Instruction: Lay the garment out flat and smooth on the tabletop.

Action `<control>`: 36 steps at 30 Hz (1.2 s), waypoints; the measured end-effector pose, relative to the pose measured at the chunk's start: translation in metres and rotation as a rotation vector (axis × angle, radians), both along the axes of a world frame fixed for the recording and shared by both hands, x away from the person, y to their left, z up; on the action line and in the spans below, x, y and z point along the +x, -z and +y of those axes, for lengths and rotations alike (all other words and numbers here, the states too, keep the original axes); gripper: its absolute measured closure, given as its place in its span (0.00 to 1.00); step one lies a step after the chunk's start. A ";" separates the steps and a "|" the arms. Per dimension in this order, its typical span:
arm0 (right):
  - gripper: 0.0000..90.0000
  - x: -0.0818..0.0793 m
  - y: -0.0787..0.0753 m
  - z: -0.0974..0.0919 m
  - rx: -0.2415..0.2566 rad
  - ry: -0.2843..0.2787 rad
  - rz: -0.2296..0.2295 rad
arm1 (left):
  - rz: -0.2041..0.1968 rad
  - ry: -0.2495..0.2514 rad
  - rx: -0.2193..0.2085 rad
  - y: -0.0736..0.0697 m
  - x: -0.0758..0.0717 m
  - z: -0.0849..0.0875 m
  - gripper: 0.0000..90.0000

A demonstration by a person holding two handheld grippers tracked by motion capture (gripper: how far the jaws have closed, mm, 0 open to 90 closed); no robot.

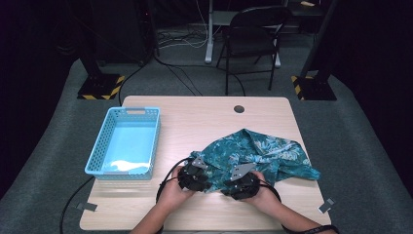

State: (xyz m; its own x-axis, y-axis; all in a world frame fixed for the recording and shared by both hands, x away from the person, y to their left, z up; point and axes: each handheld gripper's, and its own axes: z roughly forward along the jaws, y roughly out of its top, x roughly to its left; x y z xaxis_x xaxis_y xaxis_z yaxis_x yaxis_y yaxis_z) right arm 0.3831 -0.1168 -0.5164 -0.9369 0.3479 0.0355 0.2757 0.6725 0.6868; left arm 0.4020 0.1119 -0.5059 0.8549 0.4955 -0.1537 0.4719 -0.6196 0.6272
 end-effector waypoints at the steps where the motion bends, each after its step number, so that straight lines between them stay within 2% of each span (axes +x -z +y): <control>1: 0.69 0.000 0.001 0.000 0.004 0.002 0.000 | -0.010 -0.013 -0.010 -0.001 0.000 0.001 0.67; 3: 0.71 0.000 0.001 0.000 0.007 0.007 -0.001 | -0.048 -0.055 -0.012 -0.005 0.001 0.005 0.62; 5: 0.72 0.000 0.002 0.000 0.010 0.014 -0.004 | -0.067 -0.087 -0.008 -0.005 0.002 0.007 0.58; 9: 0.75 0.000 0.003 -0.001 0.020 0.039 -0.007 | -0.119 -0.188 0.026 -0.002 0.007 0.013 0.54; 11: 0.75 -0.002 0.003 0.000 0.020 0.051 -0.013 | -0.148 -0.245 0.058 0.002 0.011 0.015 0.52; 12: 0.75 -0.002 0.003 0.000 0.020 0.051 -0.013 | -0.148 -0.245 0.058 0.002 0.011 0.015 0.50; 14: 0.74 -0.005 0.004 0.001 0.026 0.087 -0.017 | -0.143 -0.263 0.085 0.006 0.013 0.015 0.47; 18: 0.76 -0.009 0.005 0.001 0.029 0.113 -0.044 | -0.150 -0.253 0.078 0.008 0.013 0.015 0.47; 19: 0.76 -0.009 0.005 0.001 0.030 0.117 -0.048 | -0.152 -0.259 0.063 0.009 0.012 0.015 0.47; 21: 0.75 -0.008 0.005 0.001 0.047 0.132 -0.020 | -0.155 -0.267 0.050 0.010 0.011 0.016 0.46; 25: 0.65 -0.005 0.006 -0.001 0.094 0.144 0.054 | -0.163 -0.282 0.040 0.011 0.009 0.016 0.45; 28: 0.59 -0.005 0.006 0.000 0.098 0.139 0.072 | -0.155 -0.271 0.030 0.013 0.009 0.014 0.39; 29: 0.56 -0.008 0.005 0.002 0.082 0.143 0.063 | -0.157 -0.268 0.034 0.013 0.008 0.013 0.33; 31: 0.55 -0.010 0.005 0.004 0.070 0.150 0.049 | -0.164 -0.278 0.038 0.014 0.007 0.010 0.32; 33: 0.47 -0.018 0.006 0.011 0.038 0.170 -0.011 | -0.164 -0.291 0.037 0.014 0.007 0.010 0.32; 34: 0.47 -0.021 0.006 0.014 0.021 0.175 -0.039 | -0.163 -0.297 0.038 0.014 0.007 0.009 0.32; 35: 0.50 -0.024 0.006 0.017 0.011 0.185 -0.060 | -0.164 -0.306 0.038 0.014 0.006 0.008 0.32; 36: 0.56 -0.026 0.007 0.019 0.026 0.207 -0.063 | -0.170 -0.319 0.033 0.014 0.005 0.008 0.32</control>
